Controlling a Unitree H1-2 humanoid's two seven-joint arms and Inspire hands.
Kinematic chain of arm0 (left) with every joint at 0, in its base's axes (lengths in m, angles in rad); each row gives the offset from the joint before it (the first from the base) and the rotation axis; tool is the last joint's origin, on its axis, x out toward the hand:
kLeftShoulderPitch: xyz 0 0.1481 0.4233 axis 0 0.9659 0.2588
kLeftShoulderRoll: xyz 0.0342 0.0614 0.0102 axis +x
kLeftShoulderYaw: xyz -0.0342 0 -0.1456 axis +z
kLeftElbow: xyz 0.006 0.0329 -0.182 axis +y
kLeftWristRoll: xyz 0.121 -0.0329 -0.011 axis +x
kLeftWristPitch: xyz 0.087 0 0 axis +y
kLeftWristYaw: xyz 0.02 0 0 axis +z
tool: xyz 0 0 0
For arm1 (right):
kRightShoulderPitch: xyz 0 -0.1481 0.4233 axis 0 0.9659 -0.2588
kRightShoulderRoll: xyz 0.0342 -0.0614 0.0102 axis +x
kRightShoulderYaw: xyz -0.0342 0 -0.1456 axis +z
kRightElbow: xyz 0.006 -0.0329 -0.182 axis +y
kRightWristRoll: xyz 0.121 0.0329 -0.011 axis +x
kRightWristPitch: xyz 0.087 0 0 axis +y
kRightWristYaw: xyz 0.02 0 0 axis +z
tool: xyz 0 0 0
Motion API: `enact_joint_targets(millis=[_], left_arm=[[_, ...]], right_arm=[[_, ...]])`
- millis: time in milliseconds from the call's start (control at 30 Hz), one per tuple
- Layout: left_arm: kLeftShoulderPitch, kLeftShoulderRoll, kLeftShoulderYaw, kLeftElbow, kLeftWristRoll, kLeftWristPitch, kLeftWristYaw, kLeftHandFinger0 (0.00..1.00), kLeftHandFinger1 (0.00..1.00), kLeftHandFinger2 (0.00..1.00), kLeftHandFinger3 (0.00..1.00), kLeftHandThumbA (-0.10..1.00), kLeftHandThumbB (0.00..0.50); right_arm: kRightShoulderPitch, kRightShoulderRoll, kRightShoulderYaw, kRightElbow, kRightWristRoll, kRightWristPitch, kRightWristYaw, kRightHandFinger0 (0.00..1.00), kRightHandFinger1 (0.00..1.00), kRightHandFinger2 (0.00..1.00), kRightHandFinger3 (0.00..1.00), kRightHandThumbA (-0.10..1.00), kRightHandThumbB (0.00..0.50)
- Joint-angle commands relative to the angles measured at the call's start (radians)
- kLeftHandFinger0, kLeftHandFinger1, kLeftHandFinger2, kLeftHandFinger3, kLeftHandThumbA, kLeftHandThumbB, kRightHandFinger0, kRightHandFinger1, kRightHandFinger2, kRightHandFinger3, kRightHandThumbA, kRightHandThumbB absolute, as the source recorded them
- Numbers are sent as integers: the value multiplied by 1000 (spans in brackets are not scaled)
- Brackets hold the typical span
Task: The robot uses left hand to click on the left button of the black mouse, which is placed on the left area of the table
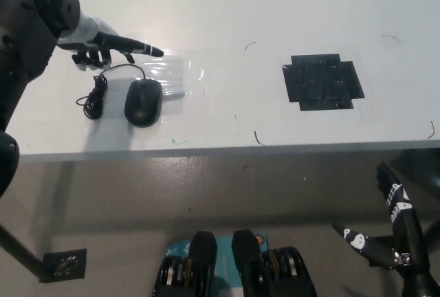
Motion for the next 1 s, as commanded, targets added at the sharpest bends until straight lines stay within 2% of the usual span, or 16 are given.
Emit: enact_joint_targets(millis=[0,100,233,300,500,600,667,700,733,800,867,933,967], left_arm=[[-49,-4,1,1,21,-43,-19,0,0,47,1000,1000,302],[-46,-12,2,6,24,-33,-20,0,0,28,1000,1000,309],[-40,-21,3,13,28,-40,-19,0,0,127,1000,1000,319],[-35,-23,1,14,33,-45,-16,0,0,187,1000,1000,326],[-27,-29,-7,20,48,-56,-14,0,0,216,1000,1000,318],[-29,-38,-11,40,58,-55,-6,0,39,335,1000,1000,329],[-27,-39,-6,48,55,-71,-2,0,28,326,1000,1000,317],[-26,-39,-8,48,57,-78,-1,0,47,354,1000,1000,321],[-26,-37,-12,48,63,-90,0,0,89,430,1000,1000,329],[-29,-39,-3,65,59,-71,-1,0,98,478,1000,1000,338],[-29,-35,-6,62,65,-81,4,0,96,461,1000,1000,317],[-31,-35,-7,65,69,-74,5,0,59,408,1000,1000,322],[-33,-38,-5,69,71,-64,10,0,5,337,1000,1000,324]], right_arm=[[-8,-11,-10,-28,-6,-70,-11,1000,1000,1000,1000,1000,95],[-8,-11,-11,-29,-7,-70,-11,1000,1000,1000,1000,1000,96],[-9,-10,-13,-31,-13,-69,-13,1000,1000,1000,1000,1000,109],[-10,-12,-13,-32,-13,-69,-12,1000,1000,1000,1000,1000,97],[-10,-12,-12,-35,-7,-64,-6,1000,1000,1000,1000,1000,95],[-11,-13,-12,-34,-8,-68,-7,1000,1000,1000,1000,1000,98],[-10,-11,-14,-37,-12,-65,-10,1000,1000,1000,1000,1000,90],[-11,-12,-14,-36,-12,-66,-10,1000,1000,1000,1000,1000,90],[-11,-12,-14,-34,-10,-66,-8,1000,1000,1000,1000,1000,95],[-12,-13,-13,-34,-11,-67,-8,1000,1000,1000,1000,1000,96],[-10,-12,-13,-38,-11,-64,-7,1000,1000,1000,1000,1000,97],[-8,-12,-13,-39,-12,-65,-8,1000,1000,1000,1000,1000,97],[-8,-11,-14,-38,-10,-64,-8,1000,1000,1000,1000,1000,99]])
